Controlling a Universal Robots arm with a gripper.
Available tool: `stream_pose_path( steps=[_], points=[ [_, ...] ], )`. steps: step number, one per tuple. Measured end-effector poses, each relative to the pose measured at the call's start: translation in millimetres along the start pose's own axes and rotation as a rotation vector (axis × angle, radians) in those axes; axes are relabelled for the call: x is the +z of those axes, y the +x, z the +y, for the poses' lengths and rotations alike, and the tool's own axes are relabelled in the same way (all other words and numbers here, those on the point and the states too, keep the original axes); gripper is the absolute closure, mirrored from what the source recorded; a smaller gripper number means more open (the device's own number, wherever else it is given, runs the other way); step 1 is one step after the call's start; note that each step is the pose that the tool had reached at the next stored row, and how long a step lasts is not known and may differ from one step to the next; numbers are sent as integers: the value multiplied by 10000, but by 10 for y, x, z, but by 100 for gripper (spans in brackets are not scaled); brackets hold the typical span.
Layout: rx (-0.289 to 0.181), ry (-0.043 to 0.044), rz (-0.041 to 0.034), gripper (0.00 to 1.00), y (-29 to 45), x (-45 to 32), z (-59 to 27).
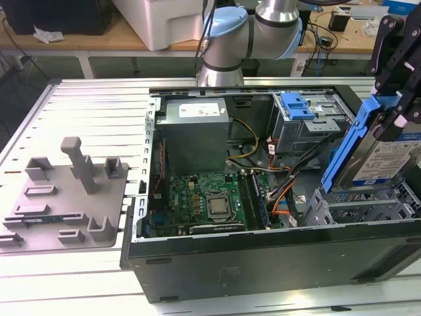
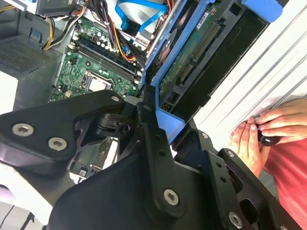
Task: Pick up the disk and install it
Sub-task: 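Insert the disk into the insertion slot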
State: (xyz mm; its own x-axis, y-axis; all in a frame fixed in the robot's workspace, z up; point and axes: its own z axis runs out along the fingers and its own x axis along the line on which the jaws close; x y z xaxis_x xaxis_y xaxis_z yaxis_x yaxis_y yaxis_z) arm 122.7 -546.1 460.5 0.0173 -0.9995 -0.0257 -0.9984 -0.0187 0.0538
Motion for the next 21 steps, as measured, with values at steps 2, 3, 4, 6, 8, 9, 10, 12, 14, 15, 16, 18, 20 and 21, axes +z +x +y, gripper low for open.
stream_pose_path(
  steps=[2, 3, 4, 6, 8, 9, 10, 12, 14, 15, 16, 18, 20, 21],
  points=[
    [13, -3, -1, 63, 0, 5, -1],
    [28, -5, -2, 63, 0, 13, -2],
    [36, -8, -3, 63, 1, 20, -2],
    [40, -10, -3, 63, 1, 27, -3],
    [44, -13, -3, 63, 1, 38, -4],
    [45, -14, -2, 63, 1, 40, -5],
    [45, -15, -2, 63, 1, 43, -7],
    [47, -18, -3, 63, 2, 49, -11],
    [49, -23, -3, 63, 2, 55, -17],
    [50, -25, -3, 63, 2, 57, -18],
    [52, -28, -3, 63, 2, 59, -20],
    [54, -32, -3, 63, 2, 64, -22],
    [59, -34, -3, 63, 2, 68, -24],
    [61, -35, -3, 63, 2, 69, -26]
  ],
)
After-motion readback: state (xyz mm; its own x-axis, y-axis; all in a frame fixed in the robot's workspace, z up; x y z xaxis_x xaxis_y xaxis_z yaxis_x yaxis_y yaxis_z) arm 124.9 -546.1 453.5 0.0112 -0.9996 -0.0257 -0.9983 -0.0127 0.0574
